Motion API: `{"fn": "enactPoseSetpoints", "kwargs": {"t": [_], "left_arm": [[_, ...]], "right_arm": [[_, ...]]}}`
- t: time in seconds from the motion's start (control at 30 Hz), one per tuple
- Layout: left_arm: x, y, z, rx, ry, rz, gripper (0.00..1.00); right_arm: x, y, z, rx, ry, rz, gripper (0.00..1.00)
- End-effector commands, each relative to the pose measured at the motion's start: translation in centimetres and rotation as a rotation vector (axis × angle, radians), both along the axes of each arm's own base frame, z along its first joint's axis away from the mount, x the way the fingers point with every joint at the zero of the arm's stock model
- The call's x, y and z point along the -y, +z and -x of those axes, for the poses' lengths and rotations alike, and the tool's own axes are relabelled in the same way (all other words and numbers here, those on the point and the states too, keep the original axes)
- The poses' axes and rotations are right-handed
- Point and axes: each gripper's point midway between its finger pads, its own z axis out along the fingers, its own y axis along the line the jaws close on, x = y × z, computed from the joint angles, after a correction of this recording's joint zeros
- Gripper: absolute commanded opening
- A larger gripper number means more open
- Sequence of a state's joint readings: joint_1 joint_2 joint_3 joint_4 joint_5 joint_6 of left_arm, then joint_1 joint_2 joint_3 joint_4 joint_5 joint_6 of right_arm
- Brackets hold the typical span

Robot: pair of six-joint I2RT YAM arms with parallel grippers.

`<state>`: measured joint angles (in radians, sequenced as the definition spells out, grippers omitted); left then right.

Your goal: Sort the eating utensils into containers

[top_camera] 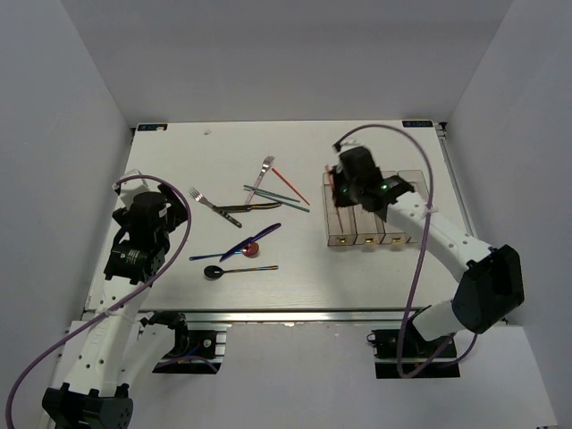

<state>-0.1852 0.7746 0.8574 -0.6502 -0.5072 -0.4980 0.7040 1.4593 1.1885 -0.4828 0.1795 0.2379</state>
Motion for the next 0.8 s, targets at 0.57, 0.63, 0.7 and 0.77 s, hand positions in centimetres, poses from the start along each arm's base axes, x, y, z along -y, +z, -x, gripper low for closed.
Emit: {"fn": "enactPoseSetpoints", "kwargs": {"t": [0.57,0.63,0.7,0.77], "left_arm": [[0.4,-0.7,-0.9,-0.024,-0.03,0.007,0.98],[0.4,-0.8,-0.9,-0.025,-0.028,0.007,0.98],[0.4,-0.8,-0.9,-0.025,-0.029,0.009,0.98],[0.4,-0.9,-1.1,-0.029,-0.031,0.01,0.98]], "right_arm": [[5.8,-3.5,-10.1,-0.047,-0.371,-0.029,0.41],[5.8,-3.5,-9.8,-0.058,-0.364,-0.028,0.55],[5.6,-2.7,-9.6,-0.05,-0.354,-0.047,0.67],[5.3,-1.6,-9.8,-0.03,-0.343,-0.07,0.68]]}}
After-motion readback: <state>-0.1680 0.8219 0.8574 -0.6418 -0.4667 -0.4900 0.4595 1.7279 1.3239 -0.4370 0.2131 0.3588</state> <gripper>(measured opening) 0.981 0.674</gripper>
